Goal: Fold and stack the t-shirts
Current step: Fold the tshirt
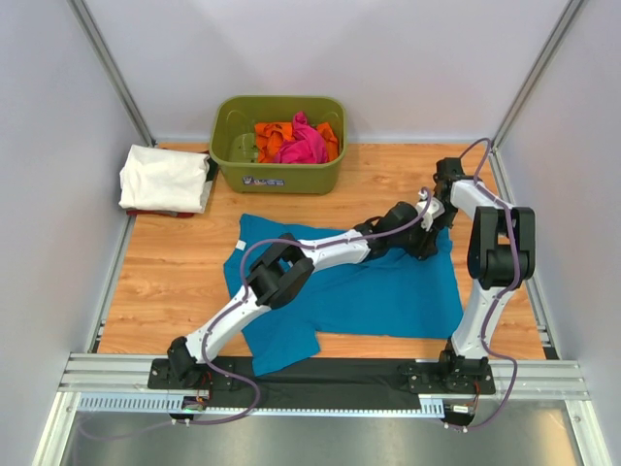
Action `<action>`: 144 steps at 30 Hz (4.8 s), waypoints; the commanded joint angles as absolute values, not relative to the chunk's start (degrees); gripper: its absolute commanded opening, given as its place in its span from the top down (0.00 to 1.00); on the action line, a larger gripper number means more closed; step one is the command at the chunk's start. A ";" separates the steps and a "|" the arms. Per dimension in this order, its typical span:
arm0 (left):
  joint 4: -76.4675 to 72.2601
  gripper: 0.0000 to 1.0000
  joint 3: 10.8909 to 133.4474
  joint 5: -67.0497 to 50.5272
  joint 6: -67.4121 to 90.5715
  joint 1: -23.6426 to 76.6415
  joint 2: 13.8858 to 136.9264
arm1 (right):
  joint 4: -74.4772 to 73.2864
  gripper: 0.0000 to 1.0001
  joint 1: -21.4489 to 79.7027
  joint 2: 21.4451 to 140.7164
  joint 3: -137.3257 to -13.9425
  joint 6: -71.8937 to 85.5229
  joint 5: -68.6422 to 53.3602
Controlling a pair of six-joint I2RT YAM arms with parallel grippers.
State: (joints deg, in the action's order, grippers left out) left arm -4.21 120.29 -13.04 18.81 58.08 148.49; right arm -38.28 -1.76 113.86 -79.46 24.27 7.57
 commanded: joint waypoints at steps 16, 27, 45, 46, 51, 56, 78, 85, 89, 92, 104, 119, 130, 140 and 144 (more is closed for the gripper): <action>-4.92 1.00 115.59 -16.43 15.21 58.88 143.36 | -37.27 1.00 -1.85 117.42 -80.16 23.82 7.56; -8.88 1.00 108.28 -21.71 14.59 60.55 137.63 | -37.44 1.00 -1.85 116.98 -79.63 23.82 8.35; -0.19 0.36 78.18 -11.88 26.71 49.41 103.03 | -35.60 1.00 -1.85 114.61 -76.38 22.50 8.44; 1.91 0.36 75.87 -7.95 27.85 48.00 100.48 | -35.16 1.00 -1.85 113.91 -76.12 22.50 7.65; 18.15 0.34 66.56 3.59 38.66 35.26 89.48 | -33.05 1.00 -1.85 110.13 -74.27 22.50 6.24; 16.36 0.35 56.79 5.36 43.24 24.80 83.94 | -31.29 0.99 -1.85 103.55 -71.99 21.36 5.80; 13.79 0.69 64.33 6.23 42.18 16.26 102.12 | -23.74 0.86 -1.85 94.92 -59.76 25.66 9.75; 19.76 0.71 64.78 11.24 48.07 16.26 104.68 | -25.31 0.96 -2.20 101.86 -62.31 25.75 10.90; 23.90 0.71 64.78 15.02 52.63 16.35 104.33 | -28.37 0.96 -2.37 101.87 -62.93 26.02 14.40; 26.10 0.71 64.16 17.57 54.57 16.26 103.63 | -31.02 0.95 -2.81 101.43 -62.76 25.58 17.39; 24.98 0.71 61.17 16.99 51.35 16.26 99.14 | -27.17 0.90 -5.36 95.28 -59.59 24.87 11.36; 20.74 0.70 64.34 12.22 39.02 16.52 89.12 | -27.33 0.81 -5.36 94.38 -65.83 24.78 6.76; 18.02 0.87 65.92 9.05 43.41 16.52 98.61 | -32.16 1.00 -5.36 105.29 -68.99 26.19 11.95; 21.70 0.90 69.25 10.72 47.46 16.44 107.83 | -36.12 1.00 -5.89 112.67 -75.58 26.10 14.77; 22.50 0.90 72.24 11.08 47.81 16.17 110.65 | -36.12 1.00 -5.98 115.30 -78.30 25.58 15.03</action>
State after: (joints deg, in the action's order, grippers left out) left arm 21.10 69.52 9.96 46.35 16.49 108.68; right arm -36.23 -5.41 111.72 -76.20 25.67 13.54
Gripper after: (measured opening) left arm 0.097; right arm 0.005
